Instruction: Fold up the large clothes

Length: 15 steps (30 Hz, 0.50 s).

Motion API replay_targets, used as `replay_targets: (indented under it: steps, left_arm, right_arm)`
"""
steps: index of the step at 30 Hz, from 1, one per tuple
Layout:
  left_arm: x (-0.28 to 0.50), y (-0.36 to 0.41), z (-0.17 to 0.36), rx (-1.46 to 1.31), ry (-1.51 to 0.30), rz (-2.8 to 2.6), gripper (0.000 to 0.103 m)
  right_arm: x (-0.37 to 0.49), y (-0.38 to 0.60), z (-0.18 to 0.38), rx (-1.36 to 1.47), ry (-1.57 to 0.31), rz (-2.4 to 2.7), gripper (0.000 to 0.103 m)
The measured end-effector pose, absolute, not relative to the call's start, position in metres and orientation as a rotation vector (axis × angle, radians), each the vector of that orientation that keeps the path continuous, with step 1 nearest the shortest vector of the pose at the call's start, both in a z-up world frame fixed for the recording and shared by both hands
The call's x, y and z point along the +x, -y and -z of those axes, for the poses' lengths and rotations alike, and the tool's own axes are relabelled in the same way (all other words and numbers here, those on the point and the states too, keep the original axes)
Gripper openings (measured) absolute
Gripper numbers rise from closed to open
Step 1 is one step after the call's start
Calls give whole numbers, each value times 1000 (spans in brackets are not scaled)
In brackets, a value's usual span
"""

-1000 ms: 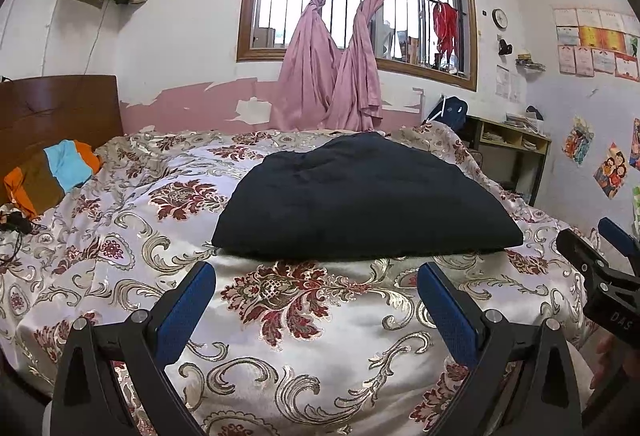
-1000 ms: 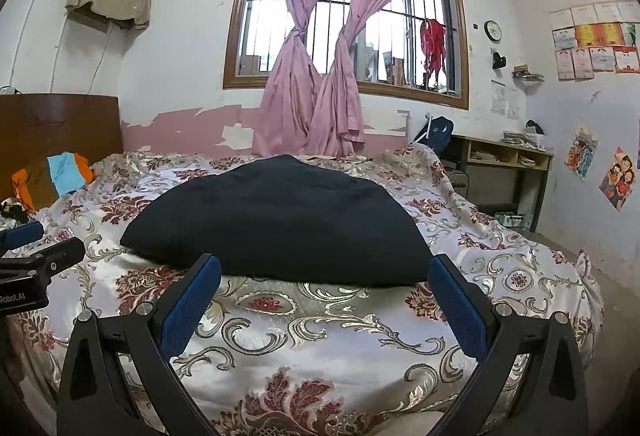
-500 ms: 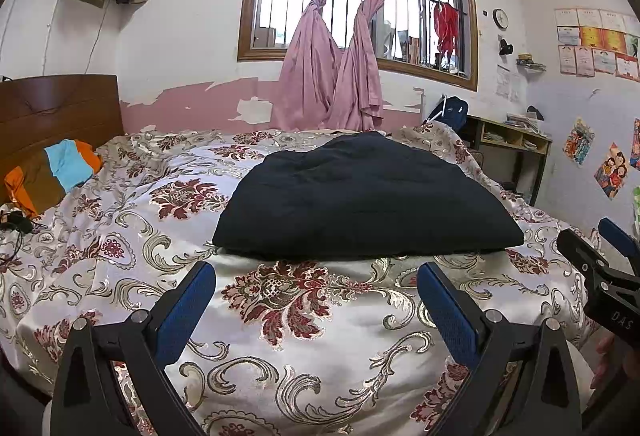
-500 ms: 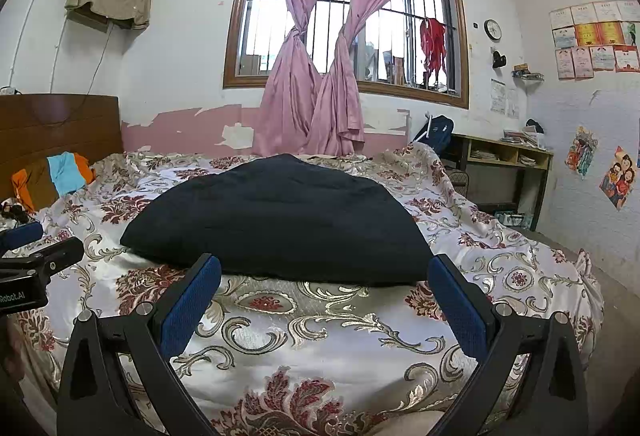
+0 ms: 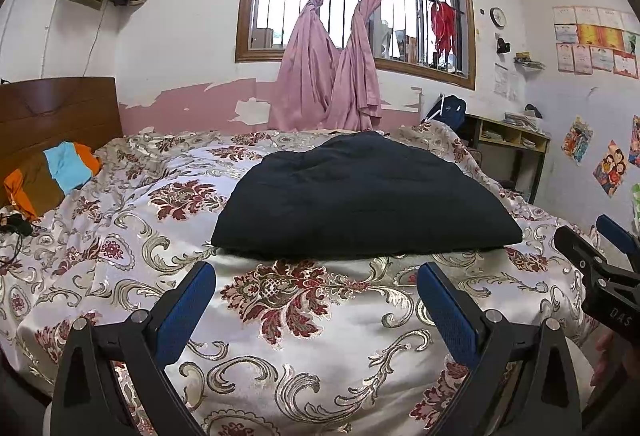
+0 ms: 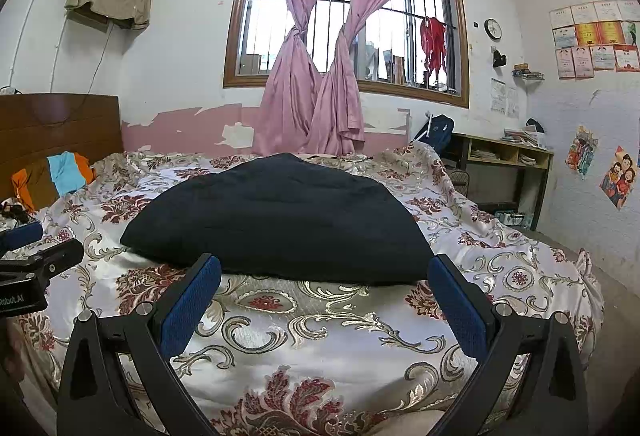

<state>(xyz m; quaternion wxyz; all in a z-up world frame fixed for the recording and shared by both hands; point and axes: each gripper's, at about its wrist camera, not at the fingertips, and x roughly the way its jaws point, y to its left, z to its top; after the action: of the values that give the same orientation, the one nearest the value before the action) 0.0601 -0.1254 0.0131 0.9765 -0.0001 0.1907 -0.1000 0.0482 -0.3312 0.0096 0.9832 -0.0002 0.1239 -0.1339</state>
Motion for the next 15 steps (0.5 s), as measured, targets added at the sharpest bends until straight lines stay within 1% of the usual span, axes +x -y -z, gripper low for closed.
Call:
replay_targets:
  steps: [15]
  left_arm:
    - [59,125,-12,0,-383,202,102]
  right_arm:
    - [48,331,-10,0,-250,270,102]
